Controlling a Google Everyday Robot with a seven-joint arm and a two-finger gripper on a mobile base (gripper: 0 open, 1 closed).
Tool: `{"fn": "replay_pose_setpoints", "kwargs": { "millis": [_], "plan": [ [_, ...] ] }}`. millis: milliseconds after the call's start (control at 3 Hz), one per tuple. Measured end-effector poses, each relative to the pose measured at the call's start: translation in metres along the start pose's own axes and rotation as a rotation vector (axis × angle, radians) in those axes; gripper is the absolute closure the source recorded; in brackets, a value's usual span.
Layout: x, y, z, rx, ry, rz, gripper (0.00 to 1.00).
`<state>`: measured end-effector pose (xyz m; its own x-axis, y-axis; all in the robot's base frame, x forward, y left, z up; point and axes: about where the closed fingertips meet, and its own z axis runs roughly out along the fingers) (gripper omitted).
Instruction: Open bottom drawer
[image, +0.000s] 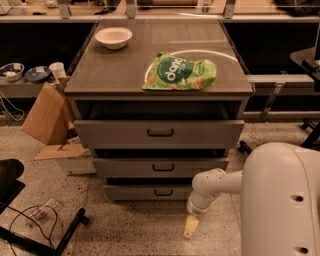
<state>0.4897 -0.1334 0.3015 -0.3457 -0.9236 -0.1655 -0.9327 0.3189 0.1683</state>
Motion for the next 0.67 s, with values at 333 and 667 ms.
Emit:
{"fn": "replay_pose_setpoints", "kwargs": {
  "millis": [333,667],
  "plan": [
    [0.001,-0.025,0.014,0.031,-0.012,0.004,0.0],
    [-0.003,-0.045,0.026,0.085,-0.053,-0.006,0.0]
  ]
}}
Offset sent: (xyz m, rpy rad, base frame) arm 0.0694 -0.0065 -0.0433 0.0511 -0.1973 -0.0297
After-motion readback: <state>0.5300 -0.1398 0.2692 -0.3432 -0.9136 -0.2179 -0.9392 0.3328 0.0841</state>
